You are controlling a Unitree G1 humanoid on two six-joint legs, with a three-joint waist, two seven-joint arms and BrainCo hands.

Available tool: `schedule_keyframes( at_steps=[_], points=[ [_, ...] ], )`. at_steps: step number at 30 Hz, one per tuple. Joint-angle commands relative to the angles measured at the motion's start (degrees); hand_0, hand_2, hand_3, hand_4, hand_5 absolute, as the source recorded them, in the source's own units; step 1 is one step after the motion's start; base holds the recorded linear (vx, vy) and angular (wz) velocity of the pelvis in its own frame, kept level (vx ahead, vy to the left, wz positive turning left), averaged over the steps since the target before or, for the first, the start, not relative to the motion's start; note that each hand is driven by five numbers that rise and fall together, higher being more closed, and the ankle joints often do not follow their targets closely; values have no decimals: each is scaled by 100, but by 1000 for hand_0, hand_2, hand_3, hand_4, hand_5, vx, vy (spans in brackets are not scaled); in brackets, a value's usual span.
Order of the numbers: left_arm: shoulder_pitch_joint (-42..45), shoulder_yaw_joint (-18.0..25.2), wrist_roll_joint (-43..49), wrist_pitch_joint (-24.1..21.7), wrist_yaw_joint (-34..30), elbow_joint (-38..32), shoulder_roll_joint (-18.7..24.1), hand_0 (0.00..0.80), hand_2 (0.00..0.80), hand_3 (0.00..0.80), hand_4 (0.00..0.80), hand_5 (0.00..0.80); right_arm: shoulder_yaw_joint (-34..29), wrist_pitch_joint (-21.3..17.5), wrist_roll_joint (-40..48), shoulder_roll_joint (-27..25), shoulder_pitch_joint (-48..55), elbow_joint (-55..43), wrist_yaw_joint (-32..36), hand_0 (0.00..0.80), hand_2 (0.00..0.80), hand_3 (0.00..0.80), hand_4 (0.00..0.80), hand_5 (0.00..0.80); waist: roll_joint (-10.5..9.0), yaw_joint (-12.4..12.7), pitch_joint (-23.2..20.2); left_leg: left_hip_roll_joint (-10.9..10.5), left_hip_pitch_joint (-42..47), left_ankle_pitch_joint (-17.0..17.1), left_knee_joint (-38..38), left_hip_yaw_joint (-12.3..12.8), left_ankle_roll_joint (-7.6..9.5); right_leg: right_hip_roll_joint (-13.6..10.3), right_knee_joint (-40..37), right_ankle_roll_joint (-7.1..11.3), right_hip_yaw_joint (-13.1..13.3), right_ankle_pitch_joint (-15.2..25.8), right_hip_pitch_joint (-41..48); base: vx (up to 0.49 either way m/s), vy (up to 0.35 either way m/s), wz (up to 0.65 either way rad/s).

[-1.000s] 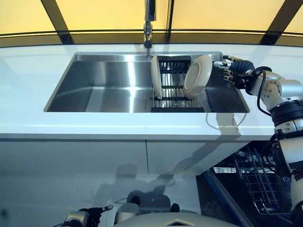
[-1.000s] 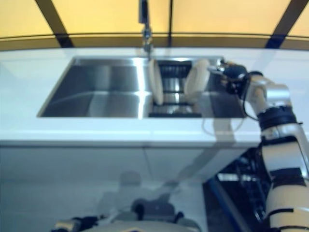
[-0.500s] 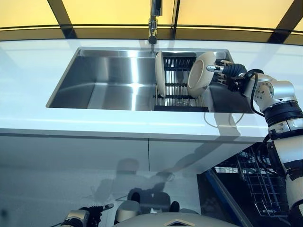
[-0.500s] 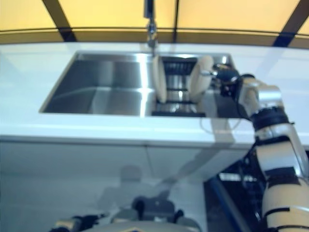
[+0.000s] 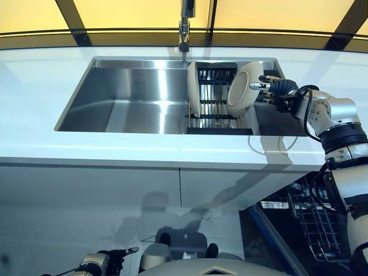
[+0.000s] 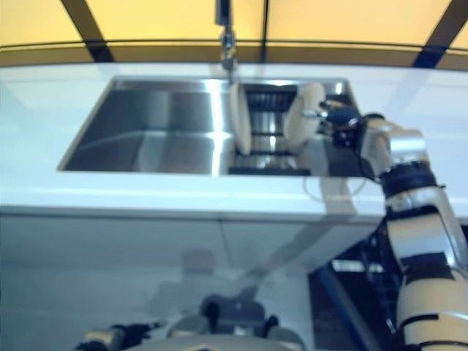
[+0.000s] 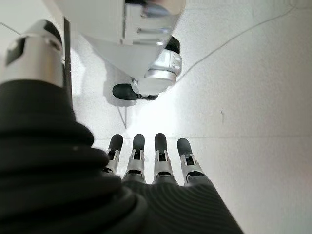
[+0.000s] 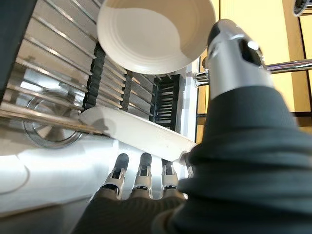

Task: Take plates into dishwasher

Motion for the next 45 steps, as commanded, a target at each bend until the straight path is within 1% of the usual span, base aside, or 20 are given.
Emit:
schedule_keyframes(
  at_steps=[1, 3, 6, 11, 14, 24, 34, 45],
  points=[
    [-414, -495, -250, 142, 45, 259, 102, 0, 0, 0, 0, 0, 474, 56, -168, 8, -706, 568, 158, 0, 0, 0, 0, 0, -108, 208, 30, 99, -127, -6, 9, 183, -94, -431, 226, 337, -53, -141, -31, 0, 0, 0],
    [-423, -495, -319, 164, 69, 293, 82, 0, 0, 0, 0, 0, 472, 85, -227, 0, -782, 725, 224, 0, 0, 0, 0, 0, -95, 226, 35, 100, -145, 2, 9, 166, -99, -433, 230, 333, -69, -143, -44, 10, 37, 6],
    [-430, -504, -464, 212, 123, 301, 54, 0, 0, 0, 0, 0, 471, -30, -138, 9, -950, 976, 92, 0, 0, 0, 0, 0, -54, 277, 57, 115, -182, 34, 9, 149, -117, -430, 226, 319, -115, -150, -40, 18, 47, 8],
    [-450, -468, -410, 203, 70, 269, 104, 0, 0, 0, 0, 0, 438, -129, -10, -76, -988, 941, -157, 0, 0, 0, 0, 0, -66, 295, 121, 123, -246, 56, 9, 124, -123, -436, 277, 320, -147, -154, -119, -54, 2, 4],
    [-426, -430, -282, 174, 19, 209, 134, 0, 0, 0, 0, 0, 427, -141, -15, -157, -922, 856, -163, 0, 0, 0, 0, 0, -92, 279, 116, 124, -229, 47, 9, 136, -122, -429, 274, 324, -142, -149, -117, -22, -33, 5],
    [-412, -494, -92, 141, -43, 242, 216, 0, 0, 0, 0, 0, 376, -326, 121, -370, -881, 600, -182, 0, 0, 0, 0, 0, -195, 124, -86, 153, 3, -71, 9, 295, -118, -375, 191, 353, 6, -156, 59, 10, -24, 0],
    [-463, -507, -5, 152, -104, 248, 258, 0, 0, 0, 0, 0, 427, -344, 271, -639, -925, 276, -214, 0, 0, 0, 0, 0, -302, -36, -262, 148, 142, -157, 9, 432, -106, -339, 117, 383, 176, -137, 141, -2, -3, -1],
    [-467, -492, 10, 87, -65, 303, 213, 0, 0, 0, 0, 0, 409, -245, 380, -780, -915, 189, -201, 0, 0, 0, 0, 0, -388, -85, -366, 129, 208, -210, 9, 480, -91, -328, 99, 391, 237, -134, 174, -4, -2, -2]
  ],
)
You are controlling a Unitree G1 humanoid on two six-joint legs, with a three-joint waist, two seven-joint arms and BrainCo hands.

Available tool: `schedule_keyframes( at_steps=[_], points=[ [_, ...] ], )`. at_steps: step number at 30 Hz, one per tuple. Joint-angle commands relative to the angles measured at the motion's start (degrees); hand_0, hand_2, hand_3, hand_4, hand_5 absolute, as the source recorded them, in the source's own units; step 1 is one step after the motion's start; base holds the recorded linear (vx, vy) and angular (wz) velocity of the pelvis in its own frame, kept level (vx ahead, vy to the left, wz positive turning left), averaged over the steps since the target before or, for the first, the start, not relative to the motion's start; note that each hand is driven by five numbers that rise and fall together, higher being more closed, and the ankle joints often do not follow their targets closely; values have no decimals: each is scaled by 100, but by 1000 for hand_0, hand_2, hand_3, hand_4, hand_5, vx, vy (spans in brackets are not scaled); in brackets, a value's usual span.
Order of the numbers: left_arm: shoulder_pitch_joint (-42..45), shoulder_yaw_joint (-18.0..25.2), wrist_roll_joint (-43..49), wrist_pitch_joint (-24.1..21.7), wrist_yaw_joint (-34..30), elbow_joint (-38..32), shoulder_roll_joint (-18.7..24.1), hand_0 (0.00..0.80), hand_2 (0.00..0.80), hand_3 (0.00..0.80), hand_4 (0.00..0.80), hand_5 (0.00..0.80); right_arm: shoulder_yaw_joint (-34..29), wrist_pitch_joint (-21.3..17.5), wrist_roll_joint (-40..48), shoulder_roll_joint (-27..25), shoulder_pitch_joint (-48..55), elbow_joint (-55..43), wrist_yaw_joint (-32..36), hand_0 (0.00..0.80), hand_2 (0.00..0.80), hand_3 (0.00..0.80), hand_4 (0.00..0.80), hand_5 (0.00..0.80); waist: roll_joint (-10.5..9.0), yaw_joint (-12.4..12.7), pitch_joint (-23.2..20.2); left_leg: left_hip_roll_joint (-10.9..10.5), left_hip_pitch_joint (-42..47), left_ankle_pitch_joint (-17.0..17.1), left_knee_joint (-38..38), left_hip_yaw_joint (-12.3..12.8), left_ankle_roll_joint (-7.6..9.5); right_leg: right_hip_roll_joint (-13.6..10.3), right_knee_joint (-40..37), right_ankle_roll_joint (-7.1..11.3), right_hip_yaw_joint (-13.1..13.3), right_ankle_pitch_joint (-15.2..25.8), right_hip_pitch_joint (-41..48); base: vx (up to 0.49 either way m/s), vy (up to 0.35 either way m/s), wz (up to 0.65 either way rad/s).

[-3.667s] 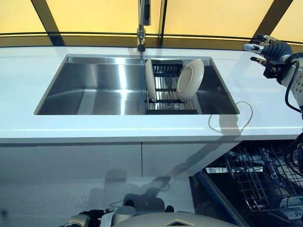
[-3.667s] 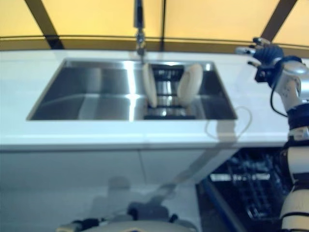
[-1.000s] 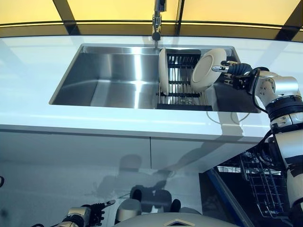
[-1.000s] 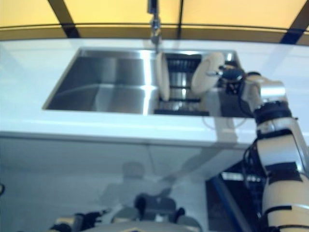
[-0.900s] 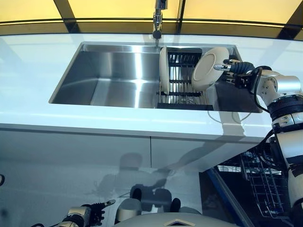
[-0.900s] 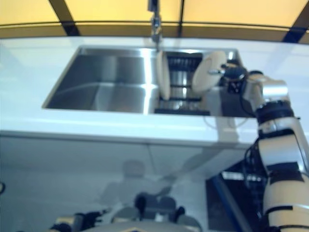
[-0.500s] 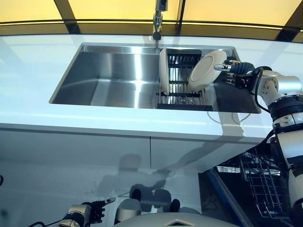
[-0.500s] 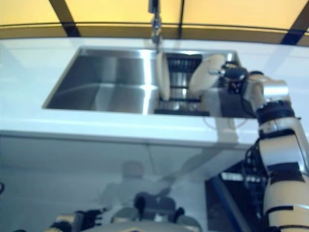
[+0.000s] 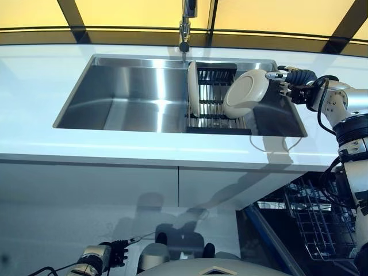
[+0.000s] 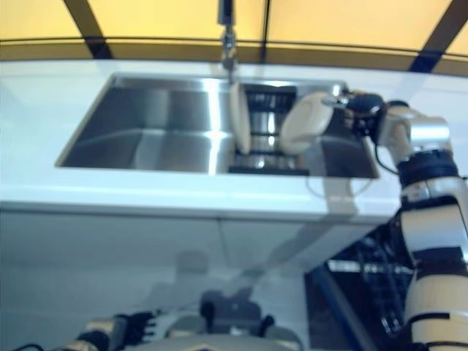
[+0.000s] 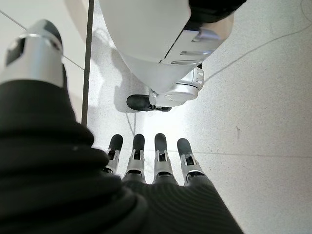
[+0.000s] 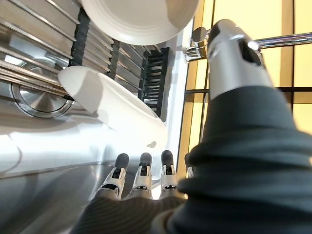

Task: Take plates into dishwasher

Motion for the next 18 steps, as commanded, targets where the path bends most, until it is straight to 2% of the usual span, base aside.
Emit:
schedule_keyframes(
  at_steps=[1, 9, 18],
  points=[
    [-185, -482, 339, -41, -26, 341, 190, 0, 0, 0, 0, 0, 408, -182, 212, -416, -520, -146, -7, 0, 0, 0, 0, 0, -216, 75, -382, 97, 131, -296, -7, 359, -81, -345, 81, 399, 247, -136, 118, 0, 0, 0],
    [-151, -481, 338, -67, 6, 371, 158, 0, 0, 0, 0, 0, 256, 28, 314, -307, -279, -43, 130, 0, 0, 0, 0, 0, -223, 105, -379, 93, 123, -302, -7, 353, -67, -351, 83, 397, 233, -137, 115, 13, -4, -3],
    [-187, -472, 330, -126, 4, 354, 135, 0, 0, 0, 0, 0, 39, 57, 451, 22, 258, 22, 241, 0, 0, 0, 0, 0, -159, 117, -261, 104, 62, -280, -7, 341, -59, -374, 92, 395, 186, -123, 70, -3, 1, 0]
  ],
)
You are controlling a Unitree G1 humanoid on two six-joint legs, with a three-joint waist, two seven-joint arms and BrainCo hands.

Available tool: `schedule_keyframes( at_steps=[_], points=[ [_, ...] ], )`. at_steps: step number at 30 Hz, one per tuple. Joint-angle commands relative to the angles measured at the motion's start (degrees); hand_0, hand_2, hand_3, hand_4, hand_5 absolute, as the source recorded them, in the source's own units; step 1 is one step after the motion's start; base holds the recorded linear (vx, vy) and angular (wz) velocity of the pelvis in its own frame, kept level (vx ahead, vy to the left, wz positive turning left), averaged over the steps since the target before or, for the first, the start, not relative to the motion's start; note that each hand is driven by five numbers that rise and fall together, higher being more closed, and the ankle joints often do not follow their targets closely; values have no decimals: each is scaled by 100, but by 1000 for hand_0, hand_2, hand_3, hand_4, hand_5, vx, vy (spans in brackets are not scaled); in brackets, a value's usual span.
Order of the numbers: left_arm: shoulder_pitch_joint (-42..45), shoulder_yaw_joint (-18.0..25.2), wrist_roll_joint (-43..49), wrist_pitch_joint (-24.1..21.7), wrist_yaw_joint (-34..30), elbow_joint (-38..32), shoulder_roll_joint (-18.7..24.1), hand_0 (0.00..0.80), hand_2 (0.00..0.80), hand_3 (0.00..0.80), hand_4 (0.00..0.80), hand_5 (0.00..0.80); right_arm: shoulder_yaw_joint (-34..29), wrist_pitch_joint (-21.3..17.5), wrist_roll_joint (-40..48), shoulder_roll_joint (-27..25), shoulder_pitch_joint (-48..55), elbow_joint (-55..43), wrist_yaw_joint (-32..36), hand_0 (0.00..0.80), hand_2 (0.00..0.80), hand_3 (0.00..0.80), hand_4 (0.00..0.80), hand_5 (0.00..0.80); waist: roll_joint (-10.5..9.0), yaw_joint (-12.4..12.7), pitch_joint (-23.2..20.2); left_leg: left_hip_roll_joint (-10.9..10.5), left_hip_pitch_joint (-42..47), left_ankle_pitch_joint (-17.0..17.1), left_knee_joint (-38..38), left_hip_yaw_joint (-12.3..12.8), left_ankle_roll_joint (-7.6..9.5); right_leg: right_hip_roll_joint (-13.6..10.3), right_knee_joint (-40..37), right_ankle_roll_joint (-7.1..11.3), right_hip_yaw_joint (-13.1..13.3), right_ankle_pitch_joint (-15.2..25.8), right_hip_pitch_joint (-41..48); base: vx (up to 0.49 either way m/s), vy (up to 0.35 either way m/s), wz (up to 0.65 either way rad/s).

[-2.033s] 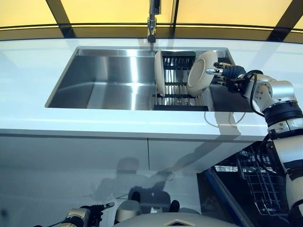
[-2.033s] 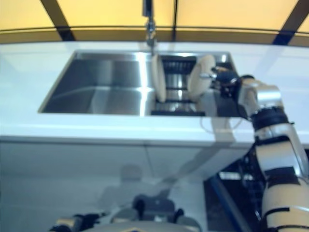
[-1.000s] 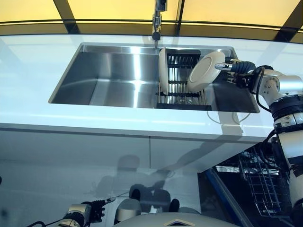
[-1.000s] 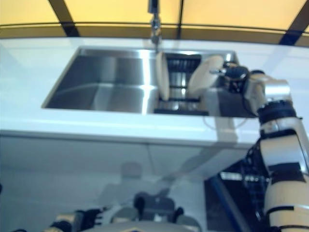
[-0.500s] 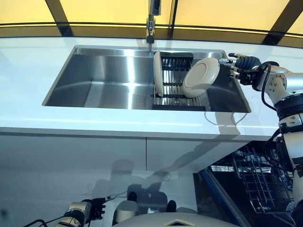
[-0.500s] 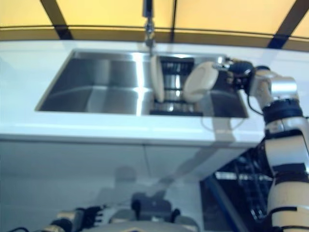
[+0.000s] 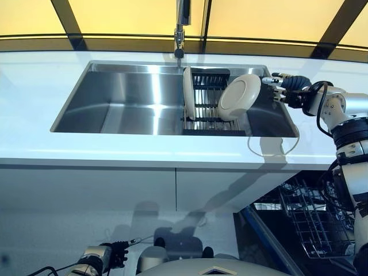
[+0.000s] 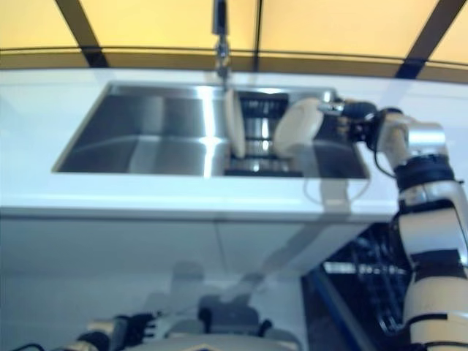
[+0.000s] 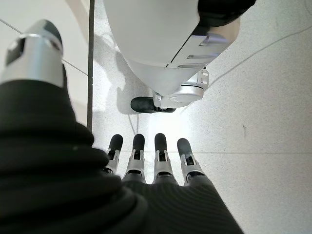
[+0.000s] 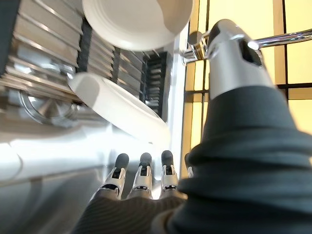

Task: Take plates into dishwasher

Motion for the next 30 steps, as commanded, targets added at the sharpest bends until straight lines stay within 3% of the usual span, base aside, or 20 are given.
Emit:
schedule_keyframes(
  at_steps=[1, 12, 30],
  points=[
    [-204, -356, 325, -102, -10, 349, 133, 0, 0, 0, 0, 0, 36, -132, 199, -71, -54, 24, 51, 0, 0, 0, 0, 0, -151, 135, -110, 85, -1, -268, -7, 275, -47, -388, 101, 405, 137, -131, 31, 0, 0, 0],
    [-302, -393, 259, -99, 39, 455, 60, 0, 0, 0, 0, 0, -89, 14, 265, 237, 131, 248, 113, 0, 0, 0, 0, 0, -80, 120, -45, 90, -12, -263, -7, 276, -36, -398, 130, 397, 135, -130, 3, 0, 0, 0],
    [-352, -423, 139, 53, 107, 420, -5, 0, 0, 0, 0, 0, -156, -25, 271, 234, 115, 318, 191, 0, 0, 0, 0, 0, -37, 118, 34, 100, -12, -240, -7, 257, -46, -407, 175, 391, 120, -136, -18, 14, 2, 0]
  ],
)
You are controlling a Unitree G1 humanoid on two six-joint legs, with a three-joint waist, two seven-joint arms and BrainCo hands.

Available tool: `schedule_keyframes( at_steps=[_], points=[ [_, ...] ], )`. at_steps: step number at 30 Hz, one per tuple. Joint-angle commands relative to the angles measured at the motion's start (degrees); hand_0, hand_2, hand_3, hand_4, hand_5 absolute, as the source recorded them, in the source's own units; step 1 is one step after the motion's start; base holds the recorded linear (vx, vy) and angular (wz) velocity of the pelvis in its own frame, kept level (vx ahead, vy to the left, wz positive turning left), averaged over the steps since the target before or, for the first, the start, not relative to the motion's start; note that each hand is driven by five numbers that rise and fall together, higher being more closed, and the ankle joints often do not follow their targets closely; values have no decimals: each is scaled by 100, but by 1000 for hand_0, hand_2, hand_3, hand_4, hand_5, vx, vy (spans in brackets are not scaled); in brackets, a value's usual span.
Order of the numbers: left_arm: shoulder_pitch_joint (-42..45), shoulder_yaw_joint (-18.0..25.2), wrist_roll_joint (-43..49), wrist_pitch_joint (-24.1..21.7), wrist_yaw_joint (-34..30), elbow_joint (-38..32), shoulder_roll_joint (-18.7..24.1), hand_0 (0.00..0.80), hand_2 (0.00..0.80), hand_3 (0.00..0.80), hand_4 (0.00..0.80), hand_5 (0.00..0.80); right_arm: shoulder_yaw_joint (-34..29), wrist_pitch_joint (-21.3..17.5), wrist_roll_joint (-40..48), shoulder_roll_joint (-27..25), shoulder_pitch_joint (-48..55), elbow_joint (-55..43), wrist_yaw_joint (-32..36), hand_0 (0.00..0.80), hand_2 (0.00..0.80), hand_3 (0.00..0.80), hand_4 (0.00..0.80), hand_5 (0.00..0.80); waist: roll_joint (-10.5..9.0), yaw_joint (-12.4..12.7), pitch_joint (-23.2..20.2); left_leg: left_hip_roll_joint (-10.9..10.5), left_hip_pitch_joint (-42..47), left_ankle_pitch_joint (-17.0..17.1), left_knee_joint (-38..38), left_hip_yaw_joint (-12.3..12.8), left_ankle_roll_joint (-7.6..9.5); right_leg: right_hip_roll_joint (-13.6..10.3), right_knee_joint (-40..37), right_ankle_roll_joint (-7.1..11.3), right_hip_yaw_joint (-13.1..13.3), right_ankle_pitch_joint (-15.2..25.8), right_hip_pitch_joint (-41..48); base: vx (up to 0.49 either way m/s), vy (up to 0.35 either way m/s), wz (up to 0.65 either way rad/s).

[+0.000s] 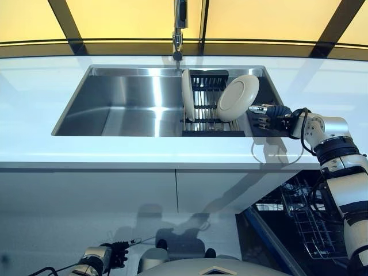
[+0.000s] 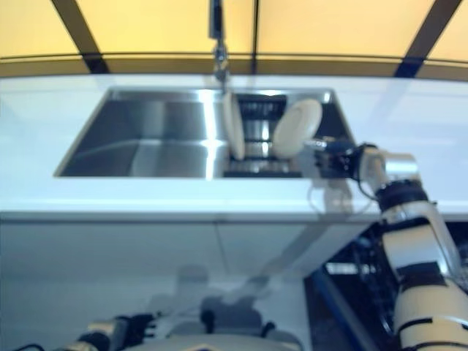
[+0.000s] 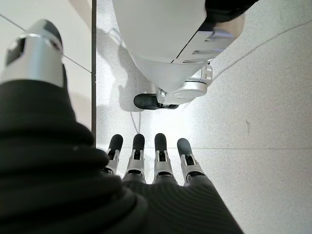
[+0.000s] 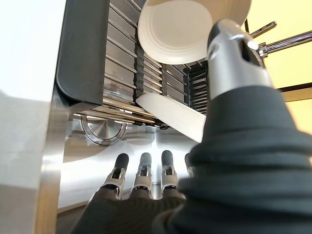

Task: Take plates into dishwasher

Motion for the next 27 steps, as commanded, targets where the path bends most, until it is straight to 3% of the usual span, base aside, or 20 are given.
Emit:
schedule_keyframes(
  at_steps=[1, 27],
  points=[
    [-366, -408, 129, 99, 68, 382, 8, 0, 0, 0, 0, 0, -146, -211, 248, -125, -453, 166, 35, 0, 0, 0, 0, 0, -133, 137, 122, 100, 45, -238, -6, 254, -47, -404, 177, 389, 120, -139, 44, 32, 12, 1],
    [-342, -363, 157, 186, 10, 463, 58, 0, 0, 0, 0, 0, 25, -298, 853, -99, -865, -407, -368, 0, 0, 0, 0, 0, -252, 238, 30, 64, 113, -259, -3, 150, -24, -428, 239, 379, 55, -220, 149, 26, 1, 1]
  ],
)
